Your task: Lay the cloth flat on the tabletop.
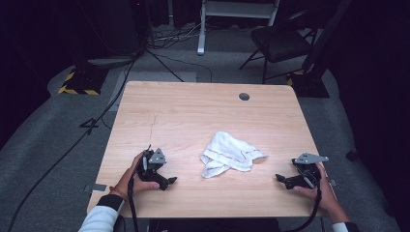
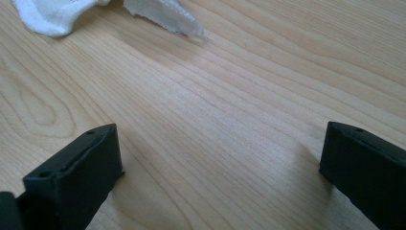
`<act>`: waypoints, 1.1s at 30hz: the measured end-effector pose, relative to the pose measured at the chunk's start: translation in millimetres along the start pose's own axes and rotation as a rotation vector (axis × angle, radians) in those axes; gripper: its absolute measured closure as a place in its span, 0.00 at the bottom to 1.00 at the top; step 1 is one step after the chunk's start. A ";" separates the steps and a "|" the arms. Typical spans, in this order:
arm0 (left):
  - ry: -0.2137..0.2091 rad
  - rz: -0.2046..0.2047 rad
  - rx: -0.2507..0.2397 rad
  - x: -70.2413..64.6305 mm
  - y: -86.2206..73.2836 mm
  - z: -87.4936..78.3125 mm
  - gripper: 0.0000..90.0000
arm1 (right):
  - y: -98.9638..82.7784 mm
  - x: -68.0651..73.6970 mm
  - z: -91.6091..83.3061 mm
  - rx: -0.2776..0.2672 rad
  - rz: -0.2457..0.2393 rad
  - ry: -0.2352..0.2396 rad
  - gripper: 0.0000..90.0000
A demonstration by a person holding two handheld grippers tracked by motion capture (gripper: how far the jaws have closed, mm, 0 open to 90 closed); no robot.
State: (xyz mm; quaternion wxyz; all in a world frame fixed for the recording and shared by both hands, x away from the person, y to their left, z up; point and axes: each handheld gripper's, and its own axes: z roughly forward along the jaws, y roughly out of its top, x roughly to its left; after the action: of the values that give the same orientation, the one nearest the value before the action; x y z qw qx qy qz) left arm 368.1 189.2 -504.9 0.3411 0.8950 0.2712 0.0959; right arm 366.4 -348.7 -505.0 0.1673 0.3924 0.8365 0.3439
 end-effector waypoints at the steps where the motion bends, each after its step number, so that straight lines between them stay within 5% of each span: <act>1: -0.001 -0.002 -0.001 -0.1 0.2 0.3 0.00 | 0.0 0.0 0.0 0.000 0.000 0.000 0.01; 8: 0.003 -0.005 0.001 -0.9 1.9 1.5 0.00 | 2.7 -0.4 0.4 0.013 -0.009 0.012 0.02; 11: 0.016 -0.020 0.009 -2.6 5.4 3.6 0.01 | 5.0 0.1 -0.1 0.013 -0.024 0.023 0.12; 12: 0.020 -0.023 0.003 -3.9 9.8 5.8 0.04 | 8.7 2.2 -1.2 0.002 -0.042 0.030 0.25; 15: 0.016 -0.028 -0.004 -5.8 17.1 9.8 0.17 | 16.8 6.6 2.3 0.011 -0.074 0.018 0.23; 22: -0.062 0.010 -0.053 -15.3 49.9 23.1 0.19 | 41.3 12.8 14.0 -0.021 -0.124 0.041 0.34; 27: -0.087 0.076 -0.104 -27.0 87.6 36.6 0.20 | 56.5 17.4 28.9 -0.022 -0.168 0.049 0.44; 33: -0.158 0.205 -0.128 -62.4 131.7 62.7 0.23 | 64.1 18.4 40.7 -0.003 -0.173 0.060 0.60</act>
State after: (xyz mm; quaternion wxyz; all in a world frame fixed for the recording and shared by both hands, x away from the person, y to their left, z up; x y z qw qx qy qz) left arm 393.7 38.1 -463.7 0.4062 0.8991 0.1440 0.0767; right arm 411.8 -287.2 -488.7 0.1719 0.3082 0.8713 0.3411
